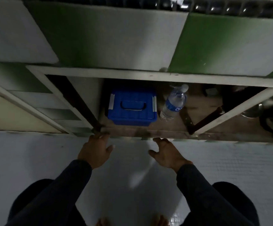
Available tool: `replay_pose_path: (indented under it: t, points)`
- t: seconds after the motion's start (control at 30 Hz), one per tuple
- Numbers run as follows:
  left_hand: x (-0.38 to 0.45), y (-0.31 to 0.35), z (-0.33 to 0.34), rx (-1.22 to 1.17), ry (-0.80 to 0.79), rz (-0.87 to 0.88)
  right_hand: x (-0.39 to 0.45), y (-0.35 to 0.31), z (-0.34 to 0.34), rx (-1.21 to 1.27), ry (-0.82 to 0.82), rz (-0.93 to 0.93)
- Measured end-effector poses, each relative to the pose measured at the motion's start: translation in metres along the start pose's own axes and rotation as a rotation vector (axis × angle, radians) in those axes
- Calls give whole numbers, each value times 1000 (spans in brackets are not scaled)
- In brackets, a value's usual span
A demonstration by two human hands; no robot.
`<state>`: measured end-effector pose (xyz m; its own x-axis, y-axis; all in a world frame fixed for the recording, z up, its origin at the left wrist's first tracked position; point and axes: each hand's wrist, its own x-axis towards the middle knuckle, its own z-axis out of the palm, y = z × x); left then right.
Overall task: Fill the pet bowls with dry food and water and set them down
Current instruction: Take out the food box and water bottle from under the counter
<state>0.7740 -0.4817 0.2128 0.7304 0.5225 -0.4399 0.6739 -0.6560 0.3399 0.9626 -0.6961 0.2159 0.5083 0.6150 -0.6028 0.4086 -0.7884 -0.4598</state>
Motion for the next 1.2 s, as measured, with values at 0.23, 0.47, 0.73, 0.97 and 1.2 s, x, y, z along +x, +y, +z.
replay_pose_path:
  t: [0.23, 0.47, 0.73, 0.97, 1.2]
  points:
    - [55, -20, 34, -156, 145, 34, 60, 11, 4, 144, 164, -62]
    - [99, -31, 39, -294, 245, 91, 113, 15, -3, 320, 218, -66]
    - [168, -35, 39, -367, 240, 60, 170, 9, -21, 271, 324, -69]
    - [207, -30, 39, -450, 219, 33, 204, -1, -32, 292, 357, -34]
    - [239, -28, 34, -397, 285, 86, 225, 1, -33, 169, 352, -22]
